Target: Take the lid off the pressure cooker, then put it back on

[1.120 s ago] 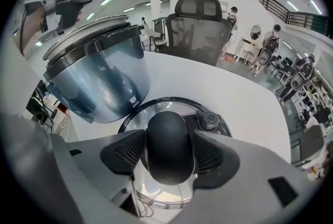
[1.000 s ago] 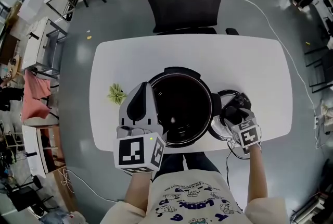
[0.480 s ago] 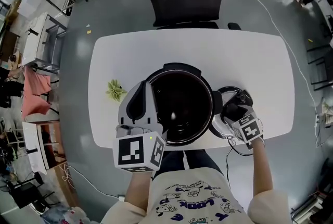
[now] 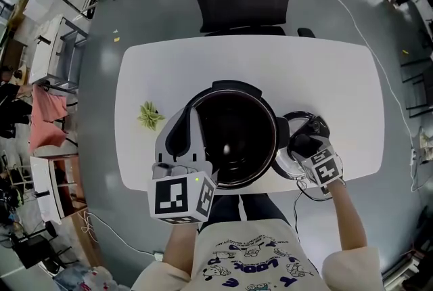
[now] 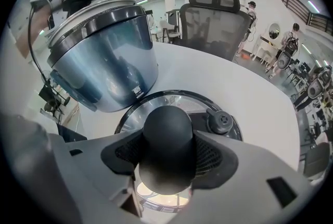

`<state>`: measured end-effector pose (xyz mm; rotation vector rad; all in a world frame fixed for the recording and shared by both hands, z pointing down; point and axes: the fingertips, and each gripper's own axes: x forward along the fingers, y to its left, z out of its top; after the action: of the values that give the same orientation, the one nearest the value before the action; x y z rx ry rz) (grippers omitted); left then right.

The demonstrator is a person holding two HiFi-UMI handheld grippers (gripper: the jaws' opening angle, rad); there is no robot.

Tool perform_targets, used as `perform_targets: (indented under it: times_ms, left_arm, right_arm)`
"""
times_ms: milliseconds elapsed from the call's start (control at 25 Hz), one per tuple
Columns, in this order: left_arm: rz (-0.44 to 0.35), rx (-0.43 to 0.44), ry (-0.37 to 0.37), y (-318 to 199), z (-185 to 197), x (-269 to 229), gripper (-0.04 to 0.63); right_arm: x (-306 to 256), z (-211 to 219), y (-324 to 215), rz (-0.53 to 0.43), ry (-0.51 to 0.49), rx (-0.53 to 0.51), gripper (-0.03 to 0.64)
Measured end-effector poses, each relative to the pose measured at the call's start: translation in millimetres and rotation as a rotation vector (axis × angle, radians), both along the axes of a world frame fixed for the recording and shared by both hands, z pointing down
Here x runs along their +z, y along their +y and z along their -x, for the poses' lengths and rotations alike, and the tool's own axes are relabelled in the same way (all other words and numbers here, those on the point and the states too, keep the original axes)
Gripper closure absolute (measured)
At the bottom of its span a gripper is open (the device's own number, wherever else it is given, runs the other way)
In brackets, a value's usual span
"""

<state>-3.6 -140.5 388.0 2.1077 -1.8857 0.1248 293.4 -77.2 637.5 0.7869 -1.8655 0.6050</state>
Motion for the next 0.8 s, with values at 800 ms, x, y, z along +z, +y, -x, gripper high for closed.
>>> perform_targets:
  times_ms: [800]
  left_arm:
    - [-0.013,0.007,0.003,5.0,-7.3,-5.2,0.581]
  right_arm:
    - [-49.7,-30.5,8.8,0.003,-0.023,0.095,0.324]
